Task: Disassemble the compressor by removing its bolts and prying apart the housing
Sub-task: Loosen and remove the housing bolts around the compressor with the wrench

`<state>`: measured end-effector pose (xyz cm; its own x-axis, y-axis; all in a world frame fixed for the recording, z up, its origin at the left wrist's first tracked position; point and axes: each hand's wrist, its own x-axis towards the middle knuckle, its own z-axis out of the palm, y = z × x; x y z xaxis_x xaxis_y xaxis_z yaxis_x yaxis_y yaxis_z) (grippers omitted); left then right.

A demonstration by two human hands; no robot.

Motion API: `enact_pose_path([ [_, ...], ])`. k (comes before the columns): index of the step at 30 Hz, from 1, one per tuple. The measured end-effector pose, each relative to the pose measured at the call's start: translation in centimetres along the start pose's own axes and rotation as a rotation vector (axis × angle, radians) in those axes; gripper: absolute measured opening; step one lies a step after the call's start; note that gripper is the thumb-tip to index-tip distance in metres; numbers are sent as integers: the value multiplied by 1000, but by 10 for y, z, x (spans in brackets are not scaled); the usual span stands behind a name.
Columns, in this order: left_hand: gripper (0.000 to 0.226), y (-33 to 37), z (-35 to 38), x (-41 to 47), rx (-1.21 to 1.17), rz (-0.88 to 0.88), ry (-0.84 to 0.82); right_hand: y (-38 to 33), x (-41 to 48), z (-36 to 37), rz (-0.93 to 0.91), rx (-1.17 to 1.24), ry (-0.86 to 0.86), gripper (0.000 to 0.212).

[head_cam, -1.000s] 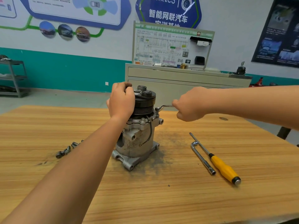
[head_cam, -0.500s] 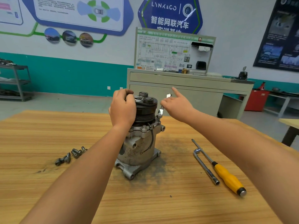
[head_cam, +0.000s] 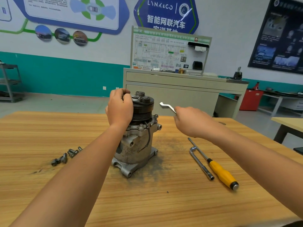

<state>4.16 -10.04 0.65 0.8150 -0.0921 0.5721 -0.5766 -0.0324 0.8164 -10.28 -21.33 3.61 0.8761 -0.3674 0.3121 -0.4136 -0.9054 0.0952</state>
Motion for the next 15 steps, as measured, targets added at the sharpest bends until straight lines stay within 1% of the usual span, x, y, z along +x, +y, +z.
enact_pose_path([
  [3, 15, -1, 0, 0, 5, 1, -4, -15, -2, -7, -60, -219, -106, 23],
  [5, 15, -1, 0, 0, 10, 6, 1, -22, -2, -11, -92, -352, -143, 24],
  [9, 16, 0, -2, 0, 10, 10, -1, -38, -4, -18, -149, -587, -181, 22],
  [12, 15, 1, -3, -1, 12, 4, -17, -44, -3, -20, -192, -699, -205, 22],
  [15, 15, 1, -4, -1, 5, 4, -25, -35, 2, -23, -276, -788, -181, 22],
])
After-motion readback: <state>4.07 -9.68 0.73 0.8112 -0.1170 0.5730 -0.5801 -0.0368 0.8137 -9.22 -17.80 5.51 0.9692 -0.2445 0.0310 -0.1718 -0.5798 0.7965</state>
